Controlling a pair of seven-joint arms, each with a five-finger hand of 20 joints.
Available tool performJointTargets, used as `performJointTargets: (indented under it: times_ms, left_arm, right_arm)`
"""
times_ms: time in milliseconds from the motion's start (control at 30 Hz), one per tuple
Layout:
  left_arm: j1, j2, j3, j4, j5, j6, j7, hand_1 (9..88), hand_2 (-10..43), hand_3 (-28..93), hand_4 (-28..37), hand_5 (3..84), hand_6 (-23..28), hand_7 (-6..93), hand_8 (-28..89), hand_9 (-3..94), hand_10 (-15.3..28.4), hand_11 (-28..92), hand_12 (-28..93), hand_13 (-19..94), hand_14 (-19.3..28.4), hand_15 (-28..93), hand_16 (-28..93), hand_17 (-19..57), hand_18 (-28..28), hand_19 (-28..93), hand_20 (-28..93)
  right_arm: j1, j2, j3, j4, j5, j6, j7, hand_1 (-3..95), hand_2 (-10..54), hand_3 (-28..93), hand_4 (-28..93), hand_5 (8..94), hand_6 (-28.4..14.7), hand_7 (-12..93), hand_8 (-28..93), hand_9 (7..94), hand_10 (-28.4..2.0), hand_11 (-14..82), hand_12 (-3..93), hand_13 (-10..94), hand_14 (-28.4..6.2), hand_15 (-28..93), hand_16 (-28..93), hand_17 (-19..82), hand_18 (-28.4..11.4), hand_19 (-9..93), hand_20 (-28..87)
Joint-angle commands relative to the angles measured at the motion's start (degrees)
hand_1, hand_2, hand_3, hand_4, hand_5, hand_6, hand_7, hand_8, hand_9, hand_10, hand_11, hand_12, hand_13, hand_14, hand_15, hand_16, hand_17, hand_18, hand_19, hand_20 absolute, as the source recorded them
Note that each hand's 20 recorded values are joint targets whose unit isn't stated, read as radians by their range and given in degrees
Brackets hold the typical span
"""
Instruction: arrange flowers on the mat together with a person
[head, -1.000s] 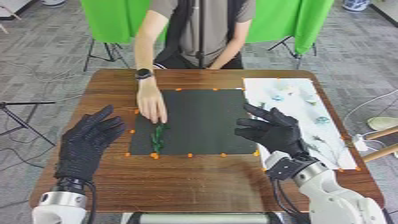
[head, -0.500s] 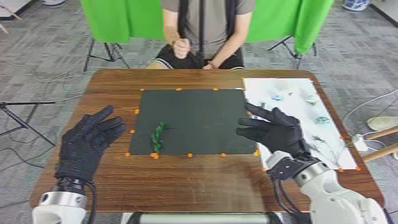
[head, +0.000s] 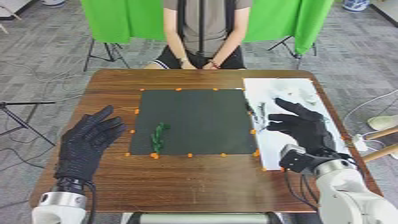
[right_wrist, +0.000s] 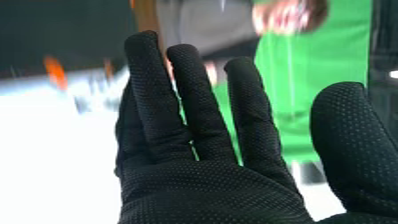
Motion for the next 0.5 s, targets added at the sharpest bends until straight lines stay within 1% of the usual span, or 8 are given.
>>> performJointTargets:
  times_ms: [33, 67, 100, 133, 167, 200, 333, 500]
  left_arm:
    - [0.8, -0.64, -0.4, -0.29, 0.12, 0.32, -0.56, 23.4, 12.6, 74, -26.9, 42.8, 14.0, 10.5, -8, 41.0, 25.5, 32, 10, 31, 28.4, 57, -15, -2.6, 28.2, 78, -28]
    - [0.7, -0.75, -0.45, -0.28, 0.21, 0.31, -0.95, 23.5, 12.6, 74, -27.0, 42.8, 14.1, 10.5, -8, 41.0, 25.5, 32, 10, 31, 28.4, 57, -15, -2.6, 28.2, 78, -28]
    - [0.8, -0.75, -0.5, -0.32, 0.24, 0.32, -0.66, 23.4, 12.6, 74, -26.9, 42.8, 14.1, 10.5, -8, 41.0, 25.5, 32, 10, 31, 28.4, 57, -15, -2.6, 28.2, 78, -28]
    - [0.8, -0.87, -0.58, -0.31, 0.31, 0.24, -0.99, 23.4, 12.6, 74, -26.9, 42.8, 14.1, 10.5, -8, 41.0, 25.5, 32, 10, 31, 28.4, 57, -15, -2.6, 28.2, 78, -28]
    - [0.7, -0.86, -0.55, -0.29, 0.3, 0.22, -0.91, 23.5, 12.6, 74, -27.0, 42.8, 14.1, 10.5, -8, 41.0, 25.5, 32, 10, 31, 28.4, 57, -15, -2.6, 28.2, 78, -28]
    - [0.7, -1.01, -0.67, -0.31, 0.39, 0.04, -1.21, 23.4, 12.6, 74, -26.9, 42.8, 14.1, 10.5, -8, 41.0, 25.5, 32, 10, 31, 28.4, 57, -15, -2.6, 28.2, 78, -28]
    - [0.6, -0.71, -0.37, -0.23, 0.08, 0.34, -1.05, 23.4, 12.6, 75, -26.9, 42.9, 14.1, 10.5, -8, 41.0, 25.5, 32, 10, 31, 28.4, 57, -15, -2.6, 28.2, 78, -28]
    - [0.5, -1.17, -0.73, -0.38, 0.47, 0.09, -1.57, 23.4, 12.6, 74, -27.0, 42.8, 14.1, 10.5, -8, 41.0, 25.5, 32, 10, 31, 28.4, 57, -15, -2.6, 28.2, 78, -28]
  right_arm:
    - [-1.9, 6.0, -0.3, -1.3, -16.5, 13.3, 3.8, 18.3, 11.7, 85, -28, 49.9, -2.2, 13, -13, 58.9, -20.7, 20.6, 11.7, 50, -21.1, 53, 6, 9, -19.5, 57, 16]
    - [-1.6, 7.6, -1.4, -1.4, -18.8, 16.1, 5.8, 18.6, 11.3, 85, -28, 49.9, -2.1, 13, -13, 59.1, -20.7, 20.7, 11.7, 51, -21.0, 53, 6, 9, -19.6, 57, 16]
    - [-0.8, 8.6, -2.2, -1.2, -20.4, 18.1, 7.7, 19.0, 10.8, 85, -28, 50.0, -2.0, 13, -13, 59.4, -20.4, 20.9, 11.7, 51, -20.8, 54, 6, 10, -19.7, 58, 15]
    - [0.3, 10.2, -3.6, -1.2, -22.4, 20.9, 10.6, 19.1, 10.5, 85, -28, 50.0, -1.9, 14, -13, 59.6, -20.4, 21.0, 11.6, 51, -20.8, 54, 6, 10, -19.8, 58, 15]
    - [1.5, 11.7, -5.2, -1.1, -24.6, 23.5, 13.6, 19.2, 10.2, 85, -28, 49.9, -1.9, 14, -13, 59.8, -20.4, 21.0, 11.6, 52, -20.7, 54, 6, 10, -19.9, 58, 15]
    - [2.3, 12.5, -6.2, -0.9, -27.1, 24.9, 16.2, 19.3, 10.1, 85, -28, 49.9, -1.9, 14, -13, 60.0, -20.4, 21.1, 11.6, 52, -20.7, 54, 6, 10, -19.9, 58, 15]
    - [2.7, 14.2, -7.4, -0.6, -38.9, 25.3, 25.4, 20.0, 9.3, 84, -28, 49.8, -1.9, 14, -13, 60.8, -20.5, 21.3, 11.5, 54, -20.2, 55, 5, 11, -20.0, 60, 15]
    - [1.3, 15.3, -7.7, 0.1, -48.7, 24.6, 30.1, 22.1, 5.9, 84, -28, 48.9, -1.5, 13, -13, 61.6, -20.2, 21.4, 11.5, 56, -19.1, 55, 5, 12, -19.7, 61, 14]
